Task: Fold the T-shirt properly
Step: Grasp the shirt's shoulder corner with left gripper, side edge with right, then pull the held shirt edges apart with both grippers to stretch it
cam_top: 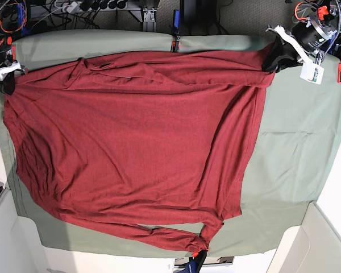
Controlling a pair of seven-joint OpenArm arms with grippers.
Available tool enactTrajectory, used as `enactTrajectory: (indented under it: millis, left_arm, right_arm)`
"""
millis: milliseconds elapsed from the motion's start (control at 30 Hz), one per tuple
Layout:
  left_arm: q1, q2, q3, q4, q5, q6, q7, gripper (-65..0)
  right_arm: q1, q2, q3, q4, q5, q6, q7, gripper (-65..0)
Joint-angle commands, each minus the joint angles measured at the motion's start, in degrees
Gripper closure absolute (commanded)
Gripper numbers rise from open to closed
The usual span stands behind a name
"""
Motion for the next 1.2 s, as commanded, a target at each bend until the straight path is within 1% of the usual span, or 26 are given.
enactTrajectory:
  millis: [0, 100, 200, 333, 367, 400, 500, 533, 567, 667, 767, 833, 867, 967, 1033, 1067, 1167]
  left_arm:
    - [-0.4, -0.8, -0.4, 1.1, -0.6, -0.5, -1.6, 0.0]
    - [-1.9, -1.2, -0.4, 1.0, 1.0, -0.5, -1.7, 0.0]
    - [-2.0, -2.3, -0.4, 0.7, 2.1, -0.5, -1.6, 0.0]
    - [-1.6, -4.0, -0.4, -1.5, 2.1, -0.5, -1.5, 0.0]
    - [-1.3, -4.2, -0.4, -1.8, 1.9, -0.5, -1.1, -1.1]
    - [-1.0, -4.3, -0.4, -2.0, 1.9, -0.5, -1.0, -5.7]
    - [1.1, -4.4, -0.4, -2.0, 1.5, -0.5, -0.9, -24.3]
    - [2.3, -4.4, -0.4, -2.0, 0.8, -0.5, -0.8, -28.4]
    - [3.3, -4.4, -0.4, -2.0, 0.0, -0.5, -0.3, -30.4]
    - [6.1, -4.4, -0.4, -2.0, -2.0, -0.5, 1.4, -30.4]
    - [7.5, -4.3, -0.4, -2.0, -3.2, -0.5, 1.4, -30.4]
    - [7.3, -4.1, -0.4, -2.0, -2.9, -0.5, 0.7, -30.4]
    - [7.0, -3.8, -0.4, -2.0, -2.0, -0.5, -0.2, -30.4]
    - [4.9, -3.1, -0.4, -2.1, 3.7, -0.5, -4.6, -30.4]
    - [3.2, -3.2, -0.4, -2.4, 6.3, -0.5, -5.5, -30.6]
    - [2.6, -3.2, -0.4, -2.9, 7.0, -0.5, -5.5, -31.8]
    - [2.2, -3.2, -0.4, -5.8, 7.1, -0.5, -5.6, -42.7]
  right_arm:
    - [0.5, 0.8, 0.5, 1.0, 0.9, 0.6, 1.4, 0.0]
    - [1.8, 0.8, 0.5, 1.0, 0.9, 0.5, 1.3, 0.0]
    - [2.9, 0.8, 0.3, 1.0, 0.8, 0.6, 1.3, 0.0]
    - [3.1, 0.8, -1.0, 1.0, 0.8, 2.7, 0.8, 0.0]
    - [3.0, 0.8, -1.3, 1.0, 0.8, 2.8, 0.6, 0.0]
    - [3.0, 0.8, -1.6, 1.0, 0.8, 3.0, 0.6, 0.0]
    - [2.9, 0.8, -1.8, 1.0, 0.8, 2.9, 0.6, 0.0]
    - [2.8, 0.8, -1.8, 1.0, 0.8, 2.9, 0.5, 0.0]
    - [2.8, 0.8, -1.8, 1.0, 0.8, 2.9, 0.4, 0.0]
    - [2.8, 0.8, -1.8, 1.0, 0.8, 2.9, -0.2, 0.0]
    - [2.8, 0.8, -1.8, 1.0, 0.8, 2.9, -0.2, 0.0]
    - [2.8, 0.8, -1.8, 1.0, 0.8, 2.9, -0.2, 0.0]
    - [2.7, 0.8, -1.8, 1.0, 0.9, 2.9, -0.2, 0.0]
    - [2.8, 0.8, -1.8, 1.0, 0.9, 2.9, -0.2, 0.0]
    - [2.8, 0.8, -1.8, 1.0, 1.0, 2.9, -0.2, 0.0]
    - [2.7, 0.8, -1.8, 1.0, 1.1, 2.9, -0.2, 0.0]
    - [2.6, 0.8, -1.8, 1.0, 1.1, 2.9, -0.2, 0.0]
